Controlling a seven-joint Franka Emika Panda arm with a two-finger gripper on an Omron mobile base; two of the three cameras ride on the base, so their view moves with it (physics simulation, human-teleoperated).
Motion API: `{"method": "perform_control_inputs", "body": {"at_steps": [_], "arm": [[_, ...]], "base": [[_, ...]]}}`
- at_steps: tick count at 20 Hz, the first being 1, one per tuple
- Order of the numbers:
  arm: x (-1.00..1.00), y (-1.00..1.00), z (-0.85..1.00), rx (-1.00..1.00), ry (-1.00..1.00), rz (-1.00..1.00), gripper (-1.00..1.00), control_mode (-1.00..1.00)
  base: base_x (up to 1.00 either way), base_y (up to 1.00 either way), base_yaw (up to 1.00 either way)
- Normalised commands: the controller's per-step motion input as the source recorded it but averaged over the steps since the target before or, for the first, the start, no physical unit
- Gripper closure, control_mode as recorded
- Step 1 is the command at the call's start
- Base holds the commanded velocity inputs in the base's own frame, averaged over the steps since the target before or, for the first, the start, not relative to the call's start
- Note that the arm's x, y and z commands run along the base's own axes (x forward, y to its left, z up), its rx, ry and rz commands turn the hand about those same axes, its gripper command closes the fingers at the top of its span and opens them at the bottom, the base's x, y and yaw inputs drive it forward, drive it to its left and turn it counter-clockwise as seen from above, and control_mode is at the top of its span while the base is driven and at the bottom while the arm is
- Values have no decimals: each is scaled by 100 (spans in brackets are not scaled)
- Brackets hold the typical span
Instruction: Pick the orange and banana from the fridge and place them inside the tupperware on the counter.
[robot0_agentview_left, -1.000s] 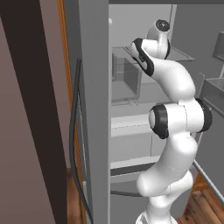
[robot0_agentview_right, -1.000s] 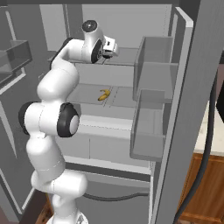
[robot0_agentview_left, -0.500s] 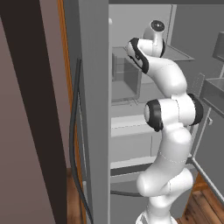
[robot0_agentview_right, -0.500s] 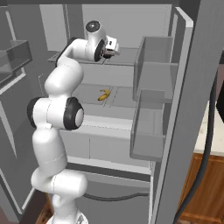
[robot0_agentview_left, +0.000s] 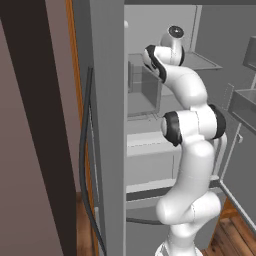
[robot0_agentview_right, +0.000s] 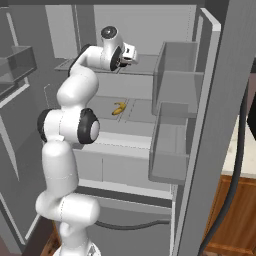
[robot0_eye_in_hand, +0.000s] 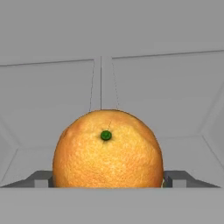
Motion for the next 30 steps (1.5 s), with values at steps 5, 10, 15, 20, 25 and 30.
{"method": "perform_control_inputs", "body": {"at_steps": [5, 10, 15, 20, 25, 30], "arm": [[30, 0, -28, 0, 0, 0, 100, -100], [10, 0, -14, 0, -1, 0, 100, -100], [-61, 0, -7, 0, -3, 0, 100, -100], [-100, 0, -3, 0, -9, 0, 100, -100], [-100, 0, 0, 0, -13, 1, 100, -100], [-100, 0, 10, 0, -17, 3, 100, -100]], "base": [[0, 0, 0], [0, 0, 0], [0, 0, 0], [0, 0, 0], [0, 0, 0], [0, 0, 0]]}}
